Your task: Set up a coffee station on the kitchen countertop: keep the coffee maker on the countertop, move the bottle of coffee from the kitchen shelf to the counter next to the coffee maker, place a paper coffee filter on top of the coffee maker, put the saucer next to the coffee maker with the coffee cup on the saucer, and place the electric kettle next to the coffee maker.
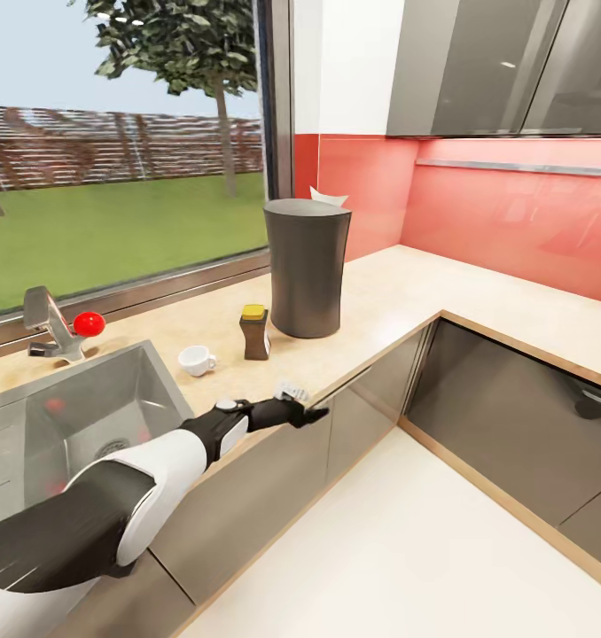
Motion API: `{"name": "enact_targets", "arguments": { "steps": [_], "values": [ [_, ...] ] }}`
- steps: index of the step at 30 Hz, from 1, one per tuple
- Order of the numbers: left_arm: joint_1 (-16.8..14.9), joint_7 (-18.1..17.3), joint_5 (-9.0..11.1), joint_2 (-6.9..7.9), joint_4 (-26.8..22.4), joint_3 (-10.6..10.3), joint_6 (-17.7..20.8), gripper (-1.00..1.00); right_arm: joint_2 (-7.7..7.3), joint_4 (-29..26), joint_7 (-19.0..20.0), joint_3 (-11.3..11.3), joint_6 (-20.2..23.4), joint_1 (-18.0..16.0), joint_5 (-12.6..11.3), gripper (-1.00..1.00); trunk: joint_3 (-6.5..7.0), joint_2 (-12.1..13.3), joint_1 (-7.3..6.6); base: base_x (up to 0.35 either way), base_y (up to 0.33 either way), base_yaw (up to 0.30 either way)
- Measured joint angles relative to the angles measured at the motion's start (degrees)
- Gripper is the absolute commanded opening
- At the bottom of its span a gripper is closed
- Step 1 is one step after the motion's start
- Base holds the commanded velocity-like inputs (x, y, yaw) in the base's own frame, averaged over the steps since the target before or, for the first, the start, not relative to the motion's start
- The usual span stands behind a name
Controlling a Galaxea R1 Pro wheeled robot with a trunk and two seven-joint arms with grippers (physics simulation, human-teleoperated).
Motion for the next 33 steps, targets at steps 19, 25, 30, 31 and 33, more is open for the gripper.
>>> {"name": "enact_targets", "arguments": {
  "steps": [19, 25, 30, 31, 33],
  "values": [
    [6.76, -24.48, 0.01, 0.0, 0.14, 0.04, 3.05, 1.0, 0.0, -0.01, 0.0, -0.01, 0.0, 0.0, 0.04, 1.0, 0.0, 0.0, 0.0, 0.0, 0.0, 0.0],
    [11.59, -30.12, 0.0, 0.0, 0.15, -0.04, 3.22, 1.0, 0.0, -0.01, -0.06, -0.02, -0.02, 0.0, 0.01, 1.0, 0.0, 0.0, 0.0, 0.0, 0.0, 0.0],
    [16.13, -30.83, -0.05, 0.01, 0.16, -0.18, 3.05, 1.0, 0.0, -0.01, -0.08, -0.02, -0.07, 0.0, 0.04, 1.0, -0.01, 0.0, 0.0, 0.0, 0.0, 0.0],
    [16.8, -30.83, -0.04, 0.0, 0.15, 0.0, 3.03, 1.0, 0.0, -0.01, -0.08, -0.02, -0.08, 0.0, 0.05, 1.0, 0.0, 0.0, 0.0, 0.0, 0.0, 0.0],
    [18.85, -30.6, -0.1, 0.0, 0.15, 0.0, 2.95, 1.0, -0.03, 0.0, -0.08, -0.02, -0.08, 0.0, 0.07, 1.0, 0.0, 0.0, 0.0, 0.0, 0.0, 0.0]
  ]
}}
